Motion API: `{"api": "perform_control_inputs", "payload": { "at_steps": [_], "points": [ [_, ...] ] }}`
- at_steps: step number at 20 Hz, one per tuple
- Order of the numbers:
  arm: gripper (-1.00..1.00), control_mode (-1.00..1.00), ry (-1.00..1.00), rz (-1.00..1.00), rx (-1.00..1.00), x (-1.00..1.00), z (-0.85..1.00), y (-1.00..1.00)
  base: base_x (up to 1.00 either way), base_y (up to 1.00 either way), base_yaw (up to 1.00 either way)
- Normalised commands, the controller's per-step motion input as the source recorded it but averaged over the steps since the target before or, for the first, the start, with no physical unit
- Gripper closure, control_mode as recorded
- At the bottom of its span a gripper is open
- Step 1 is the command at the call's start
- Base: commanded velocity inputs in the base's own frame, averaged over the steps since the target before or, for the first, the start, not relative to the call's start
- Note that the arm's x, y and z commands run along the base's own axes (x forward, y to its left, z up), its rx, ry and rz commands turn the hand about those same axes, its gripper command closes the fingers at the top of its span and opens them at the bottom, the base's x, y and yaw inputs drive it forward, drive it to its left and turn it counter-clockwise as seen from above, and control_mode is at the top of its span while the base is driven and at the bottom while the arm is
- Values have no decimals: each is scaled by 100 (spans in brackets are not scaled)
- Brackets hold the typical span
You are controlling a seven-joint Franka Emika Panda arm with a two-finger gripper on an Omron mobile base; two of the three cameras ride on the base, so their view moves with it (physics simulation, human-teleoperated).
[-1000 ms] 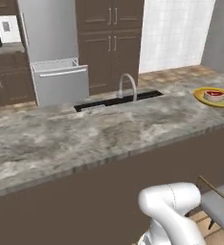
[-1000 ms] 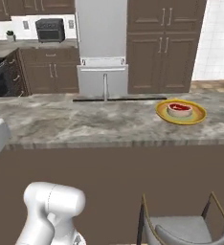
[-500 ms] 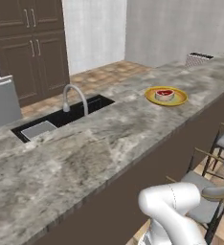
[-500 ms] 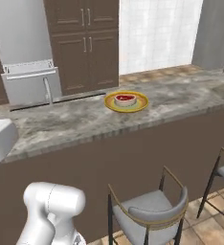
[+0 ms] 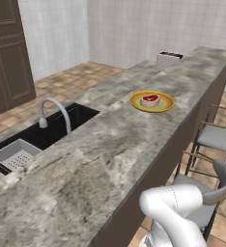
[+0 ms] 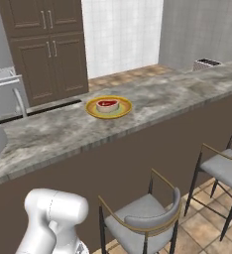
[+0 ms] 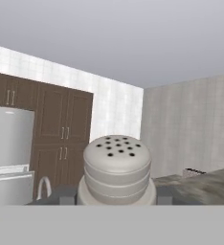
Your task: Retrieve the shaker from the cabinet and place it next the steak on a plate on the dining table.
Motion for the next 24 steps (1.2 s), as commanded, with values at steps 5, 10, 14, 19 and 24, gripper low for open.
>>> {"api": "perform_control_inputs", "payload": {
  "at_steps": [5, 10, 14, 19, 24],
  "points": [
    [100, 100, 0, 0, 0, 0, 0, 0, 100, 5, -4],
    [100, 100, 0, 0, 0, 0, 0, 0, 100, 0, 0],
    [100, -100, 10, 0, 0, 75, 0, 0, 25, 0, 0],
    [100, -100, 20, 0, 0, 100, 0, -1, 0, 0, 0],
    [100, -100, 17, 0, 0, 100, 0, -10, 0, 0, 0]
  ]
}}
